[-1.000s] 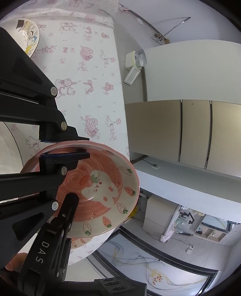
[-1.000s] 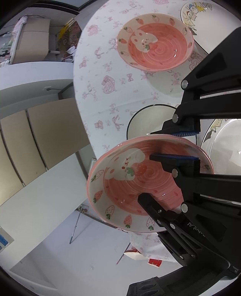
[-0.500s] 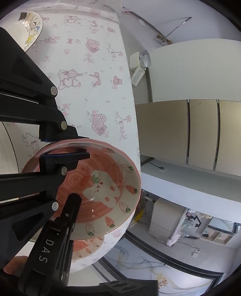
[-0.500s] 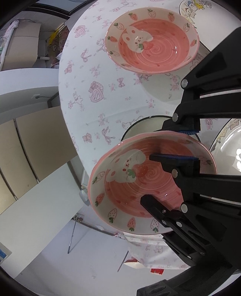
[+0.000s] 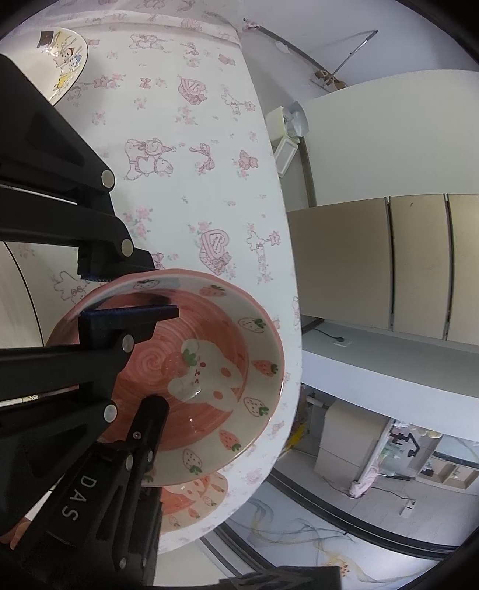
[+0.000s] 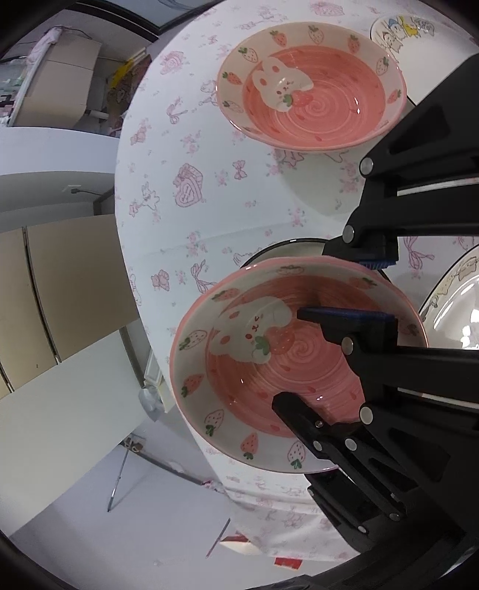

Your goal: Organize plates and bowls

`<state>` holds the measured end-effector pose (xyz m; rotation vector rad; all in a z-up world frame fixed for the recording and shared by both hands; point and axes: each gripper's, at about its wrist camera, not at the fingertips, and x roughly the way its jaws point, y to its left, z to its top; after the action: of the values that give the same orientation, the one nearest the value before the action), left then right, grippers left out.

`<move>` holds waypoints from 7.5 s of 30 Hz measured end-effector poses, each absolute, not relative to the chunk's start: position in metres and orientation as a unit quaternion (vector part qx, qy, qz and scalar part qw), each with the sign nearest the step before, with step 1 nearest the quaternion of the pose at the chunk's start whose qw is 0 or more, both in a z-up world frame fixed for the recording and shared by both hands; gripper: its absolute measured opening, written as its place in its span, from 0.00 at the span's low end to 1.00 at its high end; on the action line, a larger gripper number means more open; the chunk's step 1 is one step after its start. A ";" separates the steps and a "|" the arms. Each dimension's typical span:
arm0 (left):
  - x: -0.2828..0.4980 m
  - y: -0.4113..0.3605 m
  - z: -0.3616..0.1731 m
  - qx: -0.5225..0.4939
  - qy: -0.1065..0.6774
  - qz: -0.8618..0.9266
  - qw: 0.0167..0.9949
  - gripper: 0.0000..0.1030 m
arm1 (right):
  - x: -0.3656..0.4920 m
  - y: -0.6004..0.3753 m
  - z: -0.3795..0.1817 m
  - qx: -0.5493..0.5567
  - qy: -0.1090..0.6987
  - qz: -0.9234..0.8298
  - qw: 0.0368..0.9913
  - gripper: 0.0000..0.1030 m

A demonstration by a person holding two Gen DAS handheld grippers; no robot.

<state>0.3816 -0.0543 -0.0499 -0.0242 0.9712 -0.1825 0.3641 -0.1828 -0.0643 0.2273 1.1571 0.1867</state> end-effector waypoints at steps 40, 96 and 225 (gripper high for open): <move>0.387 -0.057 -0.067 -0.005 0.493 -0.090 0.865 0.13 | 0.354 -0.161 -0.057 -0.071 0.500 0.069 0.861 0.15; 0.221 -0.065 0.176 -0.040 0.090 -0.061 0.993 1.00 | 0.201 -0.258 0.148 0.015 0.102 -0.037 0.994 0.74; 0.366 -0.061 0.007 -0.016 0.423 -0.091 0.901 0.14 | 0.373 -0.212 -0.050 0.185 0.532 0.105 0.820 0.14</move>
<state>0.3664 -0.0612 0.0066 -0.0331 0.8749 -0.1888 0.3728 -0.2118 -0.0503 0.3933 1.1336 0.2232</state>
